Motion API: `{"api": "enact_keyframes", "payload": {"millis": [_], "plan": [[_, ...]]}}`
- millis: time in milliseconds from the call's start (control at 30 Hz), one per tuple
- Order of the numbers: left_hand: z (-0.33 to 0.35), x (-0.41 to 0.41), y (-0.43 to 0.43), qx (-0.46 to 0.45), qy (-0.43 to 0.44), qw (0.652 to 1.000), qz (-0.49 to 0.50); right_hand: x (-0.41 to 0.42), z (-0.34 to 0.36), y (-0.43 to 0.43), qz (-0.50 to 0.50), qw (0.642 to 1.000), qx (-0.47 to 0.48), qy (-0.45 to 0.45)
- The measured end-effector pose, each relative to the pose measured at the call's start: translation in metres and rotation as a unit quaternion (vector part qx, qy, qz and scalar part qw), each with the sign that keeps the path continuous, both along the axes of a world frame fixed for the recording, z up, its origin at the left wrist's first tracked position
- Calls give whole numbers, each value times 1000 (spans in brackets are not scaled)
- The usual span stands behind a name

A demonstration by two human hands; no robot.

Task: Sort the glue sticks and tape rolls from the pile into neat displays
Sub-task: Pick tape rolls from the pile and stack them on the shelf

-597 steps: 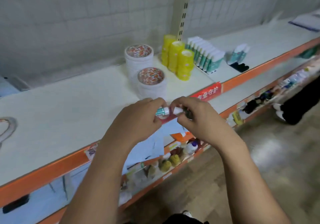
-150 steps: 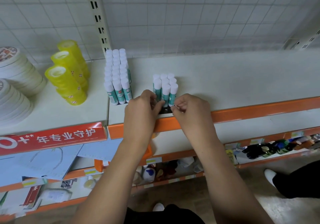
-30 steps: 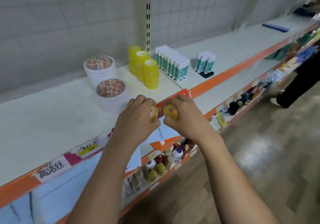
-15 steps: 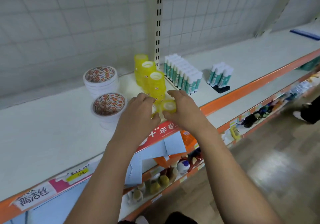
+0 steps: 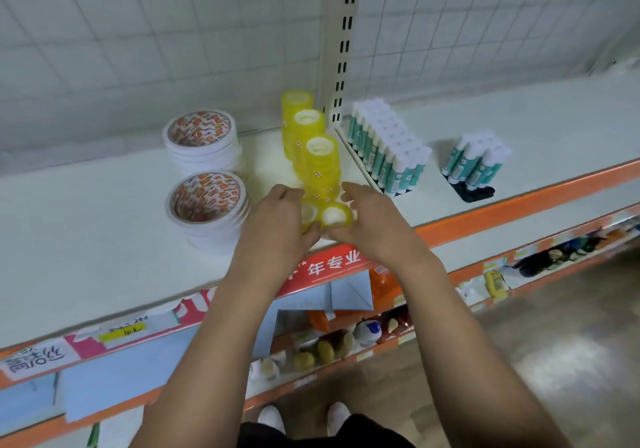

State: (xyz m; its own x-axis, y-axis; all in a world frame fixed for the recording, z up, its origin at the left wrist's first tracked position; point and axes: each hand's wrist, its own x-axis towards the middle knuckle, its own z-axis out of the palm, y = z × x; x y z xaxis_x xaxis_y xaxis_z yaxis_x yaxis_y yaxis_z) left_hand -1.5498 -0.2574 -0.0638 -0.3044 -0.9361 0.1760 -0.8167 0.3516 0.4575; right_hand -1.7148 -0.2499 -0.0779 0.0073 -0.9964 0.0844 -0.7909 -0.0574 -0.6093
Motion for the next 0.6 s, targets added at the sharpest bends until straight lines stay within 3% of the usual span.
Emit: {"api": "enact_keyframes", "payload": {"millis": [333,600], "plan": [[-13,-37,8,40,68,994,75,-34,4,1,66,996,7,51],[-9,-34,8,70,13,991,110,-33,5,-8,87,995,37,31]]}}
